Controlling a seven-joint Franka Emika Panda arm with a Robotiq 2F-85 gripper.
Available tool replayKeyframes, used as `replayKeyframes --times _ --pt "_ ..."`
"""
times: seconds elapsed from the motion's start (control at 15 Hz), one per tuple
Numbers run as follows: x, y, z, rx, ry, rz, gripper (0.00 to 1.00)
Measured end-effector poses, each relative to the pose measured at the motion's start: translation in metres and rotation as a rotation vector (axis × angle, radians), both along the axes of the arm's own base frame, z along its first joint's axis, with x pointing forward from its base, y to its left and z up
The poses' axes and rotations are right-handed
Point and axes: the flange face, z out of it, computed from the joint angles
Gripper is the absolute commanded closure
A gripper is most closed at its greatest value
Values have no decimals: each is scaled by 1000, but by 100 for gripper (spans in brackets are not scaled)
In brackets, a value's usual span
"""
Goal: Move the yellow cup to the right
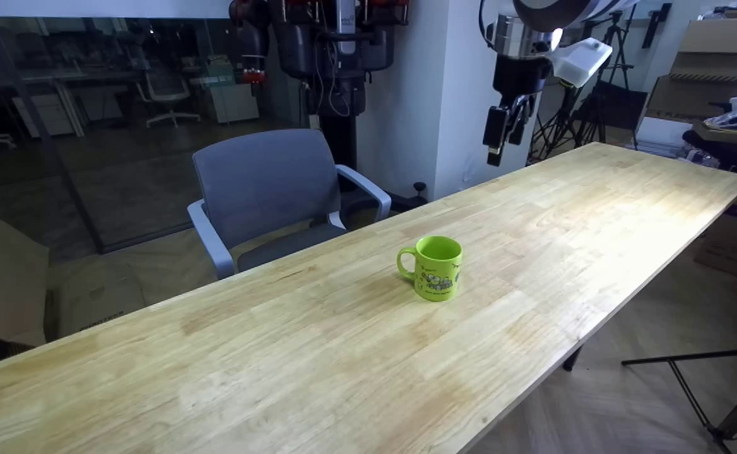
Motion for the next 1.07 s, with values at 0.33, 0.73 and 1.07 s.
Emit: replayKeyframes --times 0.33,0.73,1.07 --pt "-3 37 -36 37 114 121 0" --pt "3 60 -69 18 160 305 0" --pt "6 69 -80 16 163 341 0"
